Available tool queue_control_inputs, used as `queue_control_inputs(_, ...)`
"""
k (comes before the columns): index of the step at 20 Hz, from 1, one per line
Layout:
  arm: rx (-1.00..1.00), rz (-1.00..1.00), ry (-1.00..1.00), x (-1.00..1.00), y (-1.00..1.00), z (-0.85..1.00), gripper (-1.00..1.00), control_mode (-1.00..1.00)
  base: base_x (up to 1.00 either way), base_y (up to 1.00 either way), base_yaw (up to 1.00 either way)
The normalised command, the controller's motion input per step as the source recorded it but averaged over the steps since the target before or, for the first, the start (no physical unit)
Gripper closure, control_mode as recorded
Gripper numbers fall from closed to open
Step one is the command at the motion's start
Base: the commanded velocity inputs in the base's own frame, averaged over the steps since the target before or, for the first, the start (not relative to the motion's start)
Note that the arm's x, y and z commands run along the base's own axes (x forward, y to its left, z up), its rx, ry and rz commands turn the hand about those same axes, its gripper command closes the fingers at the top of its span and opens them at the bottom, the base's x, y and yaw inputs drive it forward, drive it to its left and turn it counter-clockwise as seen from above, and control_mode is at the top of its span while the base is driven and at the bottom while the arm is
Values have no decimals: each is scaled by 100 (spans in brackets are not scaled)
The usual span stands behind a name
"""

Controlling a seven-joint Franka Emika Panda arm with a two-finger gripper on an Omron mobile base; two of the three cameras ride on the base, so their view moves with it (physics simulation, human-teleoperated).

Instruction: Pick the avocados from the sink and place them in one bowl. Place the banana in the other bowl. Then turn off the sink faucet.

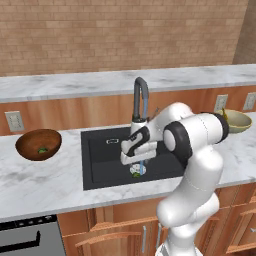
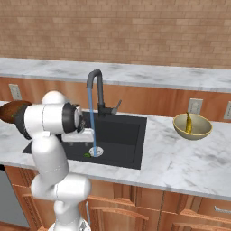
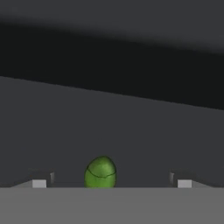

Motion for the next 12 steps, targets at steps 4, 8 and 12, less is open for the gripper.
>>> queue_control_inputs(4, 0, -9, 12, 25, 0, -31, -100, -100, 0, 0, 0)
queue_control_inputs(8, 0, -9, 13, 24, 0, -31, -100, -100, 0, 0, 0)
queue_control_inputs(12, 0, -8, 10, 23, 0, -35, -100, -100, 0, 0, 0)
